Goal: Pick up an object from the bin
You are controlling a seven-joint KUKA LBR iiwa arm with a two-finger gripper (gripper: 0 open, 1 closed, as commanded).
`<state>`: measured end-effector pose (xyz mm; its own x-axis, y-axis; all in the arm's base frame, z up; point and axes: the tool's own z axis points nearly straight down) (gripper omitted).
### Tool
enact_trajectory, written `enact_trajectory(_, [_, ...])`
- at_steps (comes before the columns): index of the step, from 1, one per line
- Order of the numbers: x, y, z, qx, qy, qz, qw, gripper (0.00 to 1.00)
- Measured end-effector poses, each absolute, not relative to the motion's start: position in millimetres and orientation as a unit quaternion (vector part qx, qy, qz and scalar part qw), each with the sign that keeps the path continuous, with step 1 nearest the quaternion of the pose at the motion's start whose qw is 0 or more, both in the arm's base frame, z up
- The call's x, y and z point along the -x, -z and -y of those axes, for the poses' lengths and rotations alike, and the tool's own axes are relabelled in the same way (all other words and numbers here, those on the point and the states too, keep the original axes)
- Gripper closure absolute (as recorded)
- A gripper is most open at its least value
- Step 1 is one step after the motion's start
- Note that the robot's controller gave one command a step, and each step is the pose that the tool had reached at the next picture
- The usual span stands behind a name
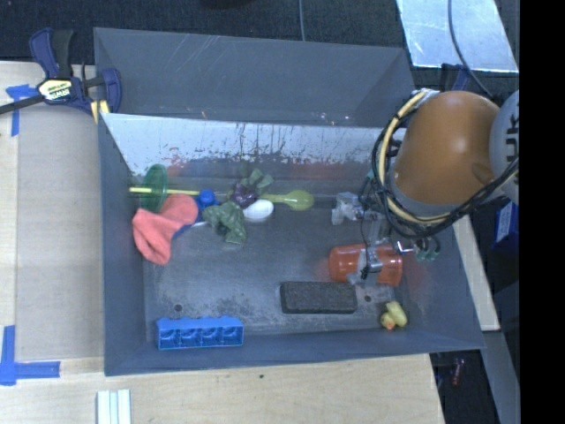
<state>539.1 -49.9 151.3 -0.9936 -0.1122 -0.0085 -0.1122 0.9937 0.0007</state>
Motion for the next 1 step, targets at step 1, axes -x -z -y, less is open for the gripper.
enact_trajectory(1, [-536.6, -132.5, 69.4, 0.004, -0.001, -1.0, 0.005, 0.0])
